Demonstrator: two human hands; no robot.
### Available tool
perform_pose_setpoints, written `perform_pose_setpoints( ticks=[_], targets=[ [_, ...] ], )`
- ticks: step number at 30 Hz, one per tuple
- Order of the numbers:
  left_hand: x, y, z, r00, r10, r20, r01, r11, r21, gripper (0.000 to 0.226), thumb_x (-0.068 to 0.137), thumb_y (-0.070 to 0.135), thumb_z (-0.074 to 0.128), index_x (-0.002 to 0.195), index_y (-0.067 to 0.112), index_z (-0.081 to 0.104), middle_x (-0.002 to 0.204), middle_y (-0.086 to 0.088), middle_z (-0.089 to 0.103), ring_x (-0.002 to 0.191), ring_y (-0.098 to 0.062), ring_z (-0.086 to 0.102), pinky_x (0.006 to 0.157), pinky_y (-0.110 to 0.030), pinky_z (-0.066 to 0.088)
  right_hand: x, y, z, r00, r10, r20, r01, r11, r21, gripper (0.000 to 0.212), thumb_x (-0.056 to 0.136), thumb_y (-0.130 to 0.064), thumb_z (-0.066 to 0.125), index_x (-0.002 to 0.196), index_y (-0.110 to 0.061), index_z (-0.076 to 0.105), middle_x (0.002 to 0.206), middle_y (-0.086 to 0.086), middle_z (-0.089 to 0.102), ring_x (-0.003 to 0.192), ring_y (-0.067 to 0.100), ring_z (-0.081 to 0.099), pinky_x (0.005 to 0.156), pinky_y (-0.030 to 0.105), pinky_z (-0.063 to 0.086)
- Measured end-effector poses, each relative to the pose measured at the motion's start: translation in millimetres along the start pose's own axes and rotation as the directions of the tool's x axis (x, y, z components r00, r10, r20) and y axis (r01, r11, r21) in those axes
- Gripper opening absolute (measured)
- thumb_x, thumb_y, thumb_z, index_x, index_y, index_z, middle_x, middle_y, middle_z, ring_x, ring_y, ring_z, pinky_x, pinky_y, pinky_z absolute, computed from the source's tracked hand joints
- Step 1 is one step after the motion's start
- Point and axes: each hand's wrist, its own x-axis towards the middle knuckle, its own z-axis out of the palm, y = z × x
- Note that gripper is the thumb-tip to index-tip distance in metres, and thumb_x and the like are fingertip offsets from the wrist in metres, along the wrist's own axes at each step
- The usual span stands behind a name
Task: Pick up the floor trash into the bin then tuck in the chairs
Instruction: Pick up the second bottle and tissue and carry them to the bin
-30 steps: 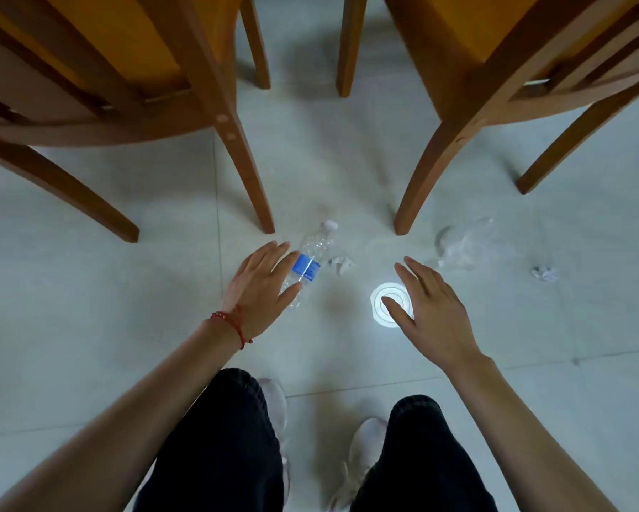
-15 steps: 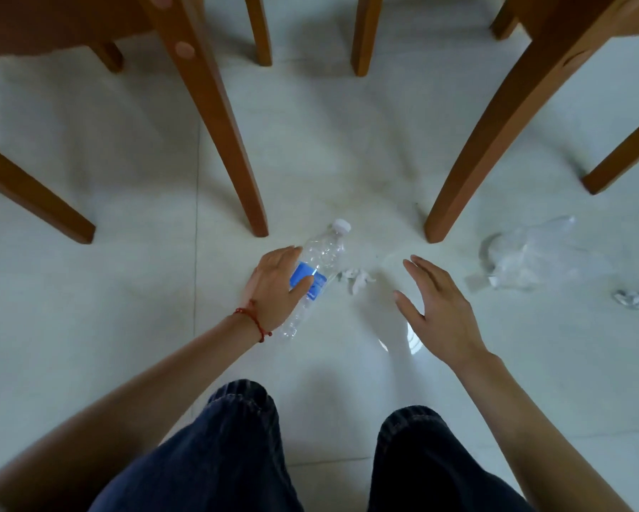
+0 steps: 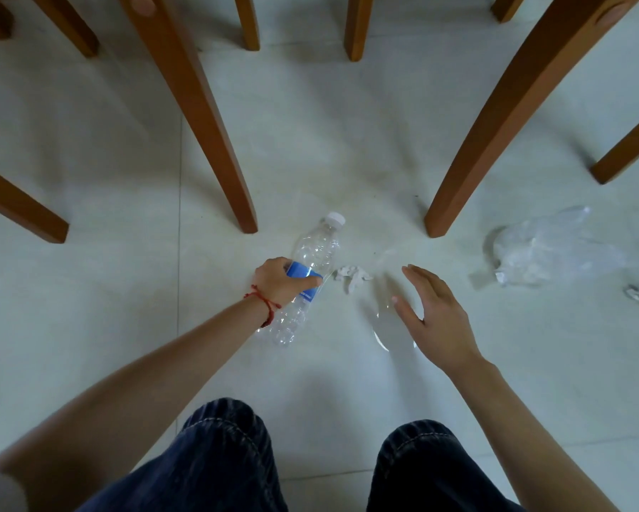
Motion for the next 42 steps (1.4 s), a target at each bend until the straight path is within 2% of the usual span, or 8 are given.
perform_pose_setpoints(
  ticks=[2,6,13,21,27,33,38,42],
  targets=[
    [1,-1,-3,0.999,-0.036,0.034,0.038,0.996,-0.078,0.036,0.061,0.040,0.078,0.064,0.009,0.060,0.060,0.000,0.050,0.060,-0.016,0.046,0.055,-0.022,0.038,4,0,5,1.000,0.019,0.007,-0.019,0.999,0.044,0.047,0.090,-0.030,0.052,0.134,-0.014,0.044,0.141,0.002,0.044,0.130,0.018,0.039,0.096,0.030,0.037],
    [-6,-2,-13,0.989,-0.107,0.106,0.138,0.929,-0.344,0.017,0.070,0.026,0.076,0.064,0.011,0.070,0.071,-0.008,0.055,0.063,-0.018,0.048,0.059,-0.024,0.041,18,-4,19,0.999,0.038,-0.007,-0.036,0.981,0.192,0.046,0.087,-0.021,0.060,0.129,-0.009,0.049,0.133,0.007,0.052,0.122,0.023,0.048,0.097,0.022,0.034],
    [-21,-25,-34,0.959,-0.208,0.194,0.282,0.784,-0.553,0.016,0.078,0.019,0.068,0.086,0.006,0.066,0.090,-0.016,0.066,0.084,-0.030,0.063,0.088,-0.041,0.048,58,-5,39,0.968,-0.120,0.220,0.100,0.990,0.099,0.055,0.078,-0.002,0.061,0.128,-0.024,0.052,0.138,-0.007,0.047,0.127,0.013,0.041,0.096,0.019,0.034],
    [-26,-40,-38,0.959,-0.203,0.196,0.282,0.728,-0.625,0.012,0.080,0.014,0.065,0.084,0.003,0.065,0.063,-0.006,0.072,0.059,-0.018,0.069,0.064,-0.029,0.050,71,-18,51,0.918,-0.224,0.326,0.239,0.971,-0.006,0.047,0.075,0.008,0.050,0.112,-0.020,0.061,0.121,-0.002,0.056,0.112,0.019,0.047,0.084,0.026,0.041],
    [-27,-37,-36,0.965,-0.164,0.206,0.260,0.723,-0.640,0.013,0.081,0.012,0.064,0.087,0.001,0.064,0.063,-0.007,0.072,0.060,-0.019,0.070,0.060,-0.025,0.056,67,-17,60,0.987,-0.011,0.161,-0.028,0.970,0.240,0.024,0.078,0.000,0.059,0.096,-0.011,0.070,0.097,0.005,0.064,0.083,0.013,0.056,0.069,0.000,0.033],
    [-25,-36,-30,0.963,-0.161,0.216,0.262,0.741,-0.618,0.013,0.079,0.013,0.066,0.086,0.002,0.066,0.071,-0.010,0.073,0.071,-0.024,0.071,0.073,-0.032,0.056,56,-19,54,0.909,0.332,0.253,-0.410,0.591,0.694,0.006,0.074,-0.002,0.066,0.073,-0.005,0.071,0.060,0.008,0.060,0.064,0.017,0.053,0.070,0.028,0.045],
    [-40,-25,-35,0.962,-0.180,0.205,0.268,0.768,-0.582,0.009,0.079,0.014,0.067,0.083,0.006,0.067,0.080,-0.013,0.071,0.070,-0.021,0.068,0.083,-0.035,0.051,40,-34,37,0.844,0.377,0.380,-0.510,0.351,0.785,0.010,0.076,0.005,0.065,0.071,-0.004,0.068,0.075,0.013,0.061,0.070,0.018,0.059,0.072,0.029,0.048],
    [-67,-14,-44,0.954,-0.184,0.238,0.286,0.798,-0.530,0.005,0.080,0.015,0.067,0.076,0.013,0.067,0.062,0.003,0.072,0.066,-0.014,0.066,0.073,-0.028,0.049,18,-54,8,0.816,0.398,0.419,-0.538,0.261,0.801,0.010,0.076,0.007,0.064,0.072,-0.002,0.067,0.071,0.011,0.061,0.065,0.017,0.059,0.064,0.022,0.051]
  ],
)
